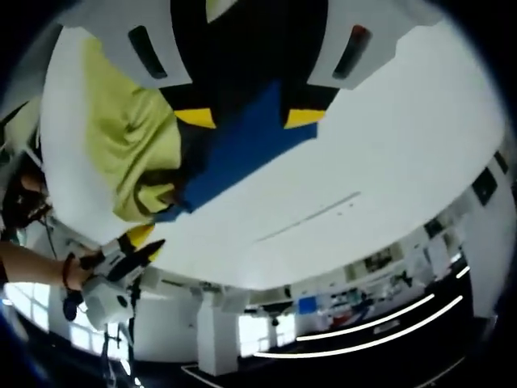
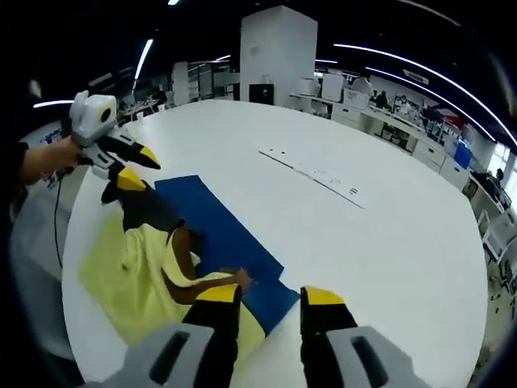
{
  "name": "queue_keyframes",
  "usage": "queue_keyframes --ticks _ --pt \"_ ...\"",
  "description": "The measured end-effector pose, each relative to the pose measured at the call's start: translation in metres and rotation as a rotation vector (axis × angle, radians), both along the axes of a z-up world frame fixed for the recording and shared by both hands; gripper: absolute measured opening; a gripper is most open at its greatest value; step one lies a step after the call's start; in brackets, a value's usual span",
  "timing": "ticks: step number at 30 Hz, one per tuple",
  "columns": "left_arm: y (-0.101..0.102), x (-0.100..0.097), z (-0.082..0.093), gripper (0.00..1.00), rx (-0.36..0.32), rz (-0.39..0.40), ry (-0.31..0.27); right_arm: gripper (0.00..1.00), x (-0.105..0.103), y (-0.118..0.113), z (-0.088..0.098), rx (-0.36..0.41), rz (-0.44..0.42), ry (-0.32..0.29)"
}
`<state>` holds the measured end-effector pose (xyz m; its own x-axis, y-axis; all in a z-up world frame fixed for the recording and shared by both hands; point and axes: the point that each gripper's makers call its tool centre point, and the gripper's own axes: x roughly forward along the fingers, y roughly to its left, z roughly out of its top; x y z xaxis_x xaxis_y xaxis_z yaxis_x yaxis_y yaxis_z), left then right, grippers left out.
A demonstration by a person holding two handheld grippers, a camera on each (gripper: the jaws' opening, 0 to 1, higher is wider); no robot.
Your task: Fold the garment on the visible template until the final outline fits inside the template.
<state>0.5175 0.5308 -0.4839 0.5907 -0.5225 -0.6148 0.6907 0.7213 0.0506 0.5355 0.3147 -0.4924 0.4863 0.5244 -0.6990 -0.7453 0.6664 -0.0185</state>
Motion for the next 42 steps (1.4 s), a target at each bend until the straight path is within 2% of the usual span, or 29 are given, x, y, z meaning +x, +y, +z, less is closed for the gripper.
queue_keyframes --ticks 4,10,18,23,26,28,29,33,36,38,42 --pt "-0.012 0.005 -0.018 0.24 -0.009 -0.026 0.05 0.26 0.003 0.001 -0.012 -0.031 0.04 0.012" --pt "-0.021 0.008 -0.033 0.25 0.004 -0.05 0.081 0.25 0.007 -0.002 -0.027 -0.055 0.046 0.05" --pt "-0.025 0.007 -0.044 0.23 -0.014 -0.054 0.137 0.19 0.009 -0.005 -0.041 -0.065 0.035 0.095" --pt "-0.026 0.003 -0.046 0.18 -0.042 -0.048 0.169 0.16 0.007 -0.004 -0.045 -0.074 0.024 0.116" --pt "-0.026 0.001 -0.048 0.1 -0.054 -0.04 0.189 0.1 0.009 -0.006 -0.044 -0.089 0.002 0.107" --pt "-0.024 0.0 -0.052 0.0 -0.031 -0.038 0.188 0.0 0.008 -0.008 -0.045 -0.12 0.002 0.1" --pt "-0.023 0.0 -0.054 0.0 -0.022 -0.035 0.181 0.0 0.006 -0.011 -0.048 -0.151 0.012 0.093" --pt "-0.022 0.0 -0.051 0.0 -0.022 -0.036 0.178 0.0 0.005 -0.008 -0.047 -0.141 0.014 0.083" --pt "-0.02 0.0 -0.049 0.04 0.038 -0.077 0.128 0.0 0.003 -0.009 -0.047 -0.124 0.005 0.103" --pt "-0.02 0.0 -0.051 0.07 0.042 -0.077 0.136 0.0 0.003 -0.008 -0.047 -0.115 0.007 0.107" --pt "-0.021 0.001 -0.052 0.05 0.016 -0.071 0.158 0.0 0.004 -0.009 -0.047 -0.104 -0.006 0.113"
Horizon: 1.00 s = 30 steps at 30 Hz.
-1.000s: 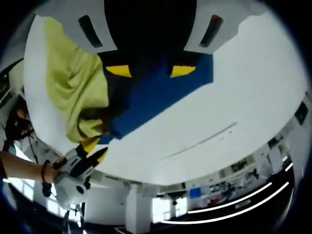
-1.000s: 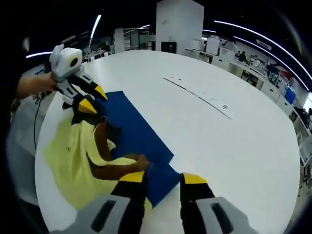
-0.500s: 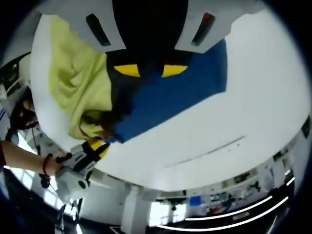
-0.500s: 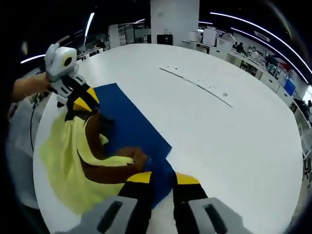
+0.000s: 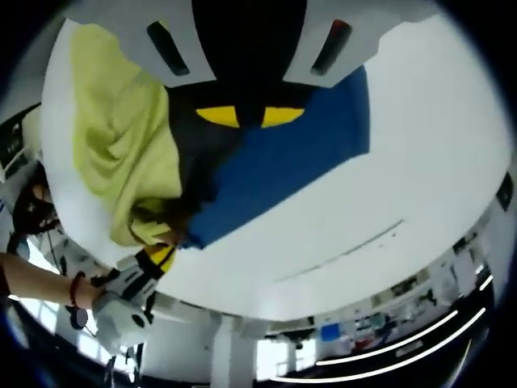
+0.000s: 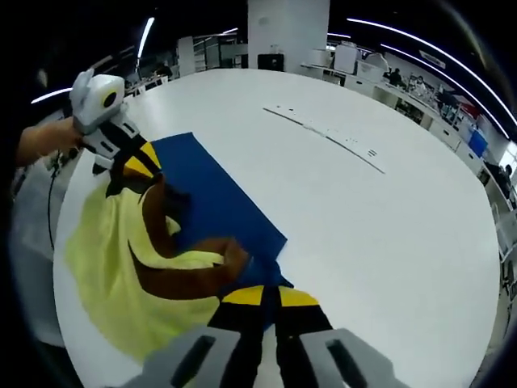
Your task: Fold the garment on the visible template until the final outline fits inside the template.
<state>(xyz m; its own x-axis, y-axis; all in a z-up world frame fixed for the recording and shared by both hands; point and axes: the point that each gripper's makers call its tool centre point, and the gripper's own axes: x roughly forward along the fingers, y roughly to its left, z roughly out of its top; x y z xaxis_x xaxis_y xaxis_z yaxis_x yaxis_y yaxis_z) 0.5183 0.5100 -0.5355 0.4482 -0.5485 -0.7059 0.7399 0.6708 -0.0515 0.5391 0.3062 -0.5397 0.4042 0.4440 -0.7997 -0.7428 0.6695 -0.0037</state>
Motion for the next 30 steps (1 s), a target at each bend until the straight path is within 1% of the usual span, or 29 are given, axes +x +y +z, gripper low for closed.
queue_keyframes --ticks 5,7,9,13,19,22,24,25,27,28,30 --pt "0.0 0.001 -0.001 0.05 0.004 0.009 0.017 0.0 0.001 0.0 0.0 0.002 -0.015 0.001" --pt "0.0 0.001 -0.001 0.03 0.005 0.024 0.023 0.0 0.001 0.0 0.0 -0.007 -0.018 -0.005" --pt "-0.002 -0.001 -0.001 0.0 0.006 0.019 0.024 0.0 0.0 0.0 0.0 -0.015 -0.02 -0.014" --pt "-0.004 -0.003 0.0 0.0 0.057 -0.01 -0.03 0.0 0.0 -0.002 0.001 -0.016 -0.026 -0.024" --pt "-0.002 -0.004 0.001 0.0 0.075 -0.005 -0.042 0.0 0.0 -0.006 0.007 -0.012 -0.044 -0.034" --pt "-0.001 -0.007 0.008 0.0 0.047 0.001 -0.063 0.0 -0.002 -0.009 0.019 0.007 -0.061 -0.061" --pt "-0.001 -0.008 0.017 0.0 0.007 0.008 -0.083 0.0 -0.003 -0.011 0.026 0.023 -0.072 -0.075" --pt "0.001 -0.01 0.021 0.0 -0.003 0.009 -0.088 0.0 -0.003 -0.012 0.027 0.025 -0.075 -0.077" --pt "0.004 -0.011 0.028 0.0 -0.009 0.009 -0.107 0.0 -0.004 -0.014 0.031 0.031 -0.083 -0.084" --pt "0.007 -0.011 0.033 0.0 -0.008 0.009 -0.126 0.0 -0.005 -0.016 0.034 0.034 -0.09 -0.088" --pt "0.012 -0.012 0.044 0.0 -0.022 0.02 -0.145 0.0 -0.006 -0.019 0.039 0.042 -0.104 -0.098"
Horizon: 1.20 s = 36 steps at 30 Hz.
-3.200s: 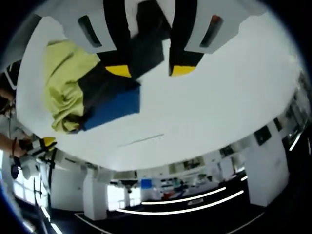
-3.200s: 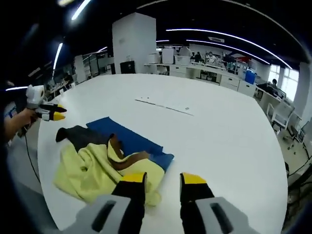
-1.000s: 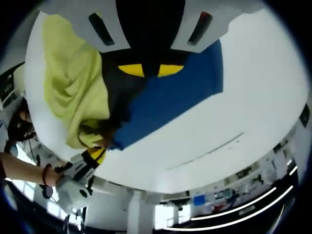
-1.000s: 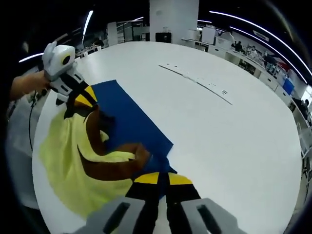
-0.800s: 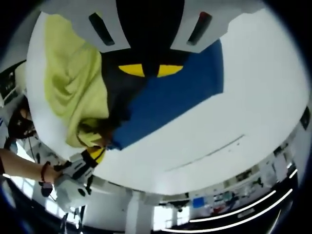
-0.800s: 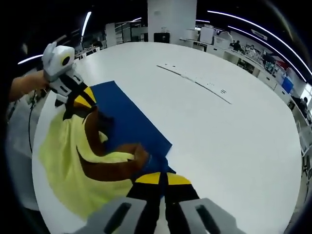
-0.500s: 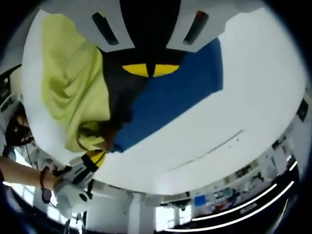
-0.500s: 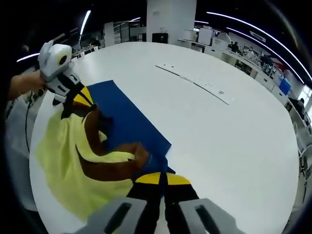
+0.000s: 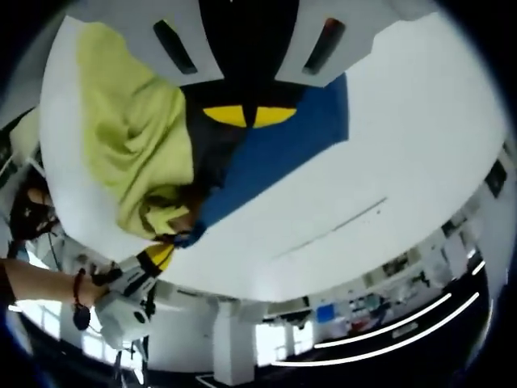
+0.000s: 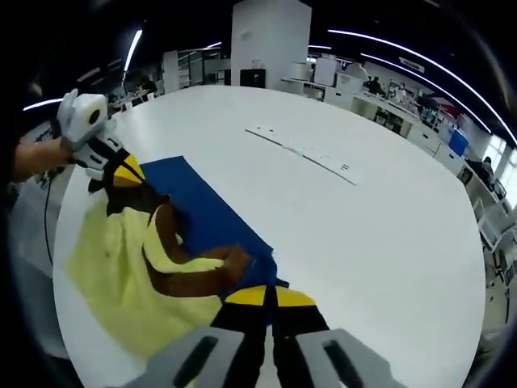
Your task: Fold the garment on the visible template until the final outline fits inside the template.
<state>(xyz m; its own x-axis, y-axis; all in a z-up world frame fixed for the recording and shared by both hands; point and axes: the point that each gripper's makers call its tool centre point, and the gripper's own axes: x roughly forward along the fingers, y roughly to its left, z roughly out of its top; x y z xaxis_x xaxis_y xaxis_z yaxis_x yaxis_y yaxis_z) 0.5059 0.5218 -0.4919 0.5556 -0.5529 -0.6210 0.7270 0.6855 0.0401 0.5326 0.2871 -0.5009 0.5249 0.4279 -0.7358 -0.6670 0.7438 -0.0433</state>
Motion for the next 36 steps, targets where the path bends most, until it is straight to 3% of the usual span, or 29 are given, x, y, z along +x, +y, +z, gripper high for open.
queue_keyframes --ticks 4,8,12,22,26,30,36 --pt "0.013 0.001 0.024 0.0 -0.039 0.037 -0.049 0.0 -0.004 -0.004 0.013 0.027 -0.02 -0.015" --pt "0.028 0.002 0.04 0.0 -0.032 0.066 -0.095 0.0 -0.009 -0.01 0.029 0.053 -0.041 -0.037" --pt "0.038 0.002 0.059 0.0 -0.09 0.102 -0.117 0.0 -0.015 -0.013 0.043 0.124 -0.083 -0.027" --pt "0.054 -0.004 0.097 0.0 -0.119 0.144 -0.208 0.0 -0.025 -0.012 0.07 0.253 -0.135 -0.033" --pt "0.066 0.006 0.121 0.0 -0.104 0.171 -0.305 0.0 -0.02 -0.008 0.087 0.314 -0.157 -0.067" --pt "0.072 0.025 0.131 0.0 -0.111 0.202 -0.336 0.0 -0.004 -0.007 0.106 0.367 -0.198 -0.132" --pt "0.074 0.06 0.139 0.0 -0.135 0.289 -0.372 0.0 0.025 0.009 0.11 0.355 -0.225 -0.179"
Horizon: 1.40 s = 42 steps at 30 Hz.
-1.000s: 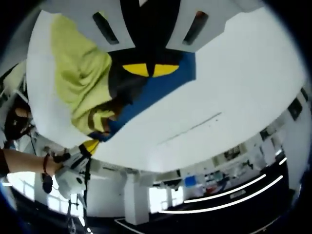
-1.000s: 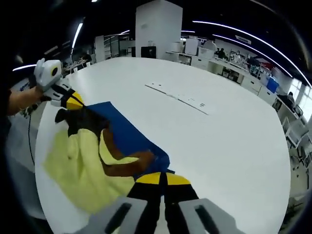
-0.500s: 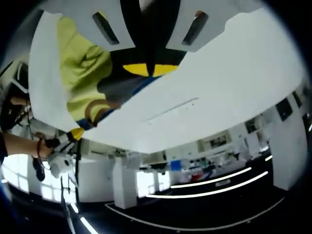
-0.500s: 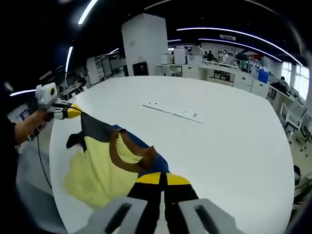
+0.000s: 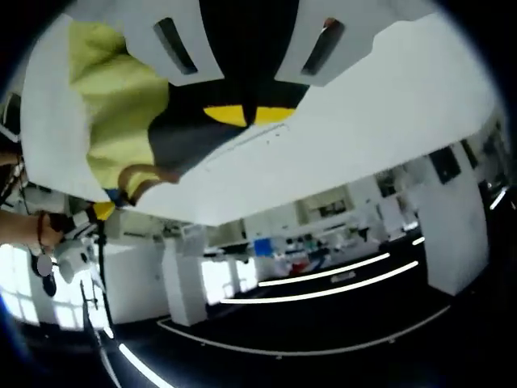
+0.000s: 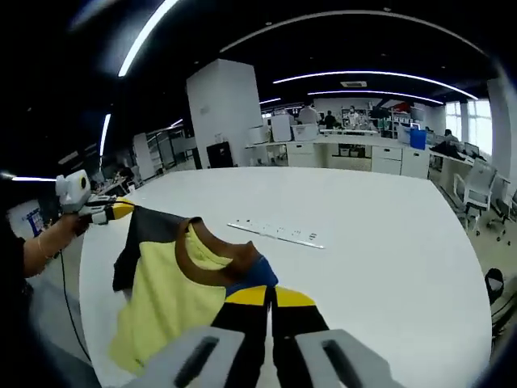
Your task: Fold the garment on the visible template until the final outline fits inside the template.
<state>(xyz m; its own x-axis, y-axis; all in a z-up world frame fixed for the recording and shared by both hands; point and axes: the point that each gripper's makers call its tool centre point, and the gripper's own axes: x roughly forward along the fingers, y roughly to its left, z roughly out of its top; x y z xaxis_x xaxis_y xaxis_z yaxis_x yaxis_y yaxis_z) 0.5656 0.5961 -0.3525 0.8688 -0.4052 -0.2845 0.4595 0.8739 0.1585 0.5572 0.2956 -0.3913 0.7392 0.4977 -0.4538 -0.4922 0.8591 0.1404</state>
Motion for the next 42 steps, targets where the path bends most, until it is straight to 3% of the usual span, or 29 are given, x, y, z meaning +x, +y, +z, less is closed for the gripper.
queue_keyframes --ticks 4,11,16,21,25,30,39,42 --pt "0.003 0.024 -0.004 0.0 -0.031 0.053 -0.002 0.0 0.025 0.004 -0.006 0.011 -0.053 -0.01" --pt "0.011 0.064 -0.025 0.0 -0.025 0.12 0.006 0.0 0.075 0.006 -0.026 0.026 -0.16 -0.006" --pt "0.016 0.092 -0.064 0.0 -0.028 0.172 0.082 0.0 0.106 0.008 -0.057 0.014 -0.188 0.036" --pt "0.019 0.109 -0.102 0.0 -0.018 0.201 0.146 0.0 0.125 0.005 -0.087 -0.002 -0.215 0.079" --pt "0.018 0.117 -0.123 0.0 -0.007 0.214 0.183 0.0 0.133 0.0 -0.107 -0.018 -0.23 0.111" --pt "0.014 0.123 -0.139 0.0 0.033 0.21 0.207 0.0 0.137 0.0 -0.119 -0.026 -0.232 0.126" --pt "0.017 0.119 -0.151 0.0 0.055 0.217 0.246 0.0 0.135 0.001 -0.131 -0.065 -0.228 0.149" --pt "0.019 0.115 -0.148 0.12 0.082 0.207 0.243 0.07 0.133 -0.001 -0.124 -0.05 -0.246 0.147"
